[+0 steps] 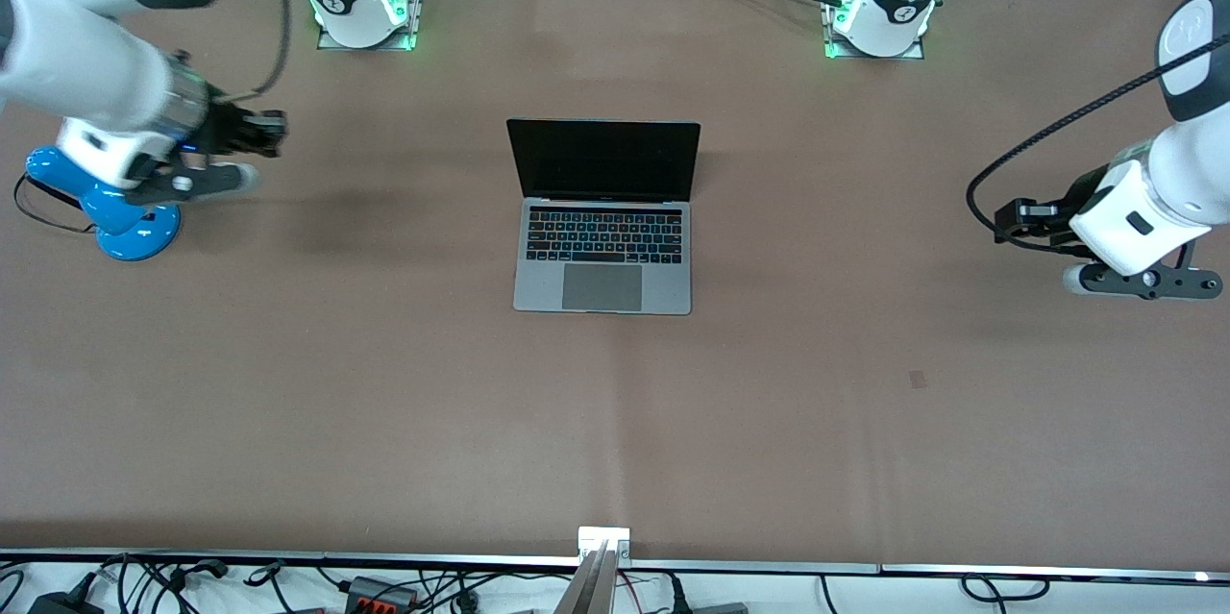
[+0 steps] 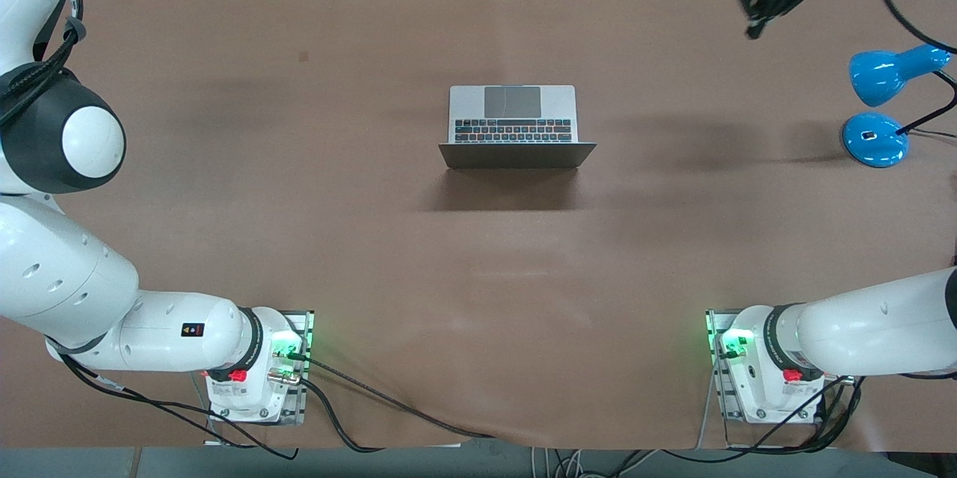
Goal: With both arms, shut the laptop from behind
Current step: 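Move both grippers over the laptop screen's back edge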
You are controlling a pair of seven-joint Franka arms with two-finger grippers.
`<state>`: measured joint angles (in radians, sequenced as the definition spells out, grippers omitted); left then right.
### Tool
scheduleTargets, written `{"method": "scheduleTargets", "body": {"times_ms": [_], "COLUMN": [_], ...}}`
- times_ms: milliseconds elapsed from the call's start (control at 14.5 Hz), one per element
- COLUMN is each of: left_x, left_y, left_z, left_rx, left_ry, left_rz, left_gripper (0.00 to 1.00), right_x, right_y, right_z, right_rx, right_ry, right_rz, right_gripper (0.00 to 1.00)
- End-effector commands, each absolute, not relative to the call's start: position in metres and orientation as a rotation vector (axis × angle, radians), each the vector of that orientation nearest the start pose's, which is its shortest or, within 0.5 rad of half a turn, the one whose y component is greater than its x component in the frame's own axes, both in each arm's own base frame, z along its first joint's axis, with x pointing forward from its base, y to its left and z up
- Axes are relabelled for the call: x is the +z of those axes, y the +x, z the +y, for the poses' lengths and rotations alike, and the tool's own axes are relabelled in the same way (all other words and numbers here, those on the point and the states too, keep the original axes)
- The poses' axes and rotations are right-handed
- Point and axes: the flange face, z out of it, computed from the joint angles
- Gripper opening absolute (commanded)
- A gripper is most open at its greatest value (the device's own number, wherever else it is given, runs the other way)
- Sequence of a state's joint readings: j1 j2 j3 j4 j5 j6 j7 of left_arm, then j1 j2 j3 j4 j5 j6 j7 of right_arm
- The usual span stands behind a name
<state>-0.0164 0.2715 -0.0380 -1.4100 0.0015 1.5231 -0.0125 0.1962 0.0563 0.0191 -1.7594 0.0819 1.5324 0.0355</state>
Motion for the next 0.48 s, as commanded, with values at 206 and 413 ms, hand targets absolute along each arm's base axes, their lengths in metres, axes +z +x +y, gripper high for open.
{"method": "scheduleTargets", "body": {"times_ms": [206, 413], "left_x": [0.538, 0.533], "left_y": [0.610, 0.596], "left_z": [-0.046, -0.074], "left_rx": [0.431, 0.549], "left_ry": [-3.129, -3.110], "left_rz": [0.140, 0.226], "left_gripper": [0.01, 0.01], "right_x": [0.476, 0.452], "right_y": [0.488, 0.448], "right_z": [0.231, 0.300], "right_rx": [0.598, 0.694], "right_ry": [-2.981, -3.000], "right_rz": [-0.261, -0.334], "right_gripper": [0.00, 0.00]}}
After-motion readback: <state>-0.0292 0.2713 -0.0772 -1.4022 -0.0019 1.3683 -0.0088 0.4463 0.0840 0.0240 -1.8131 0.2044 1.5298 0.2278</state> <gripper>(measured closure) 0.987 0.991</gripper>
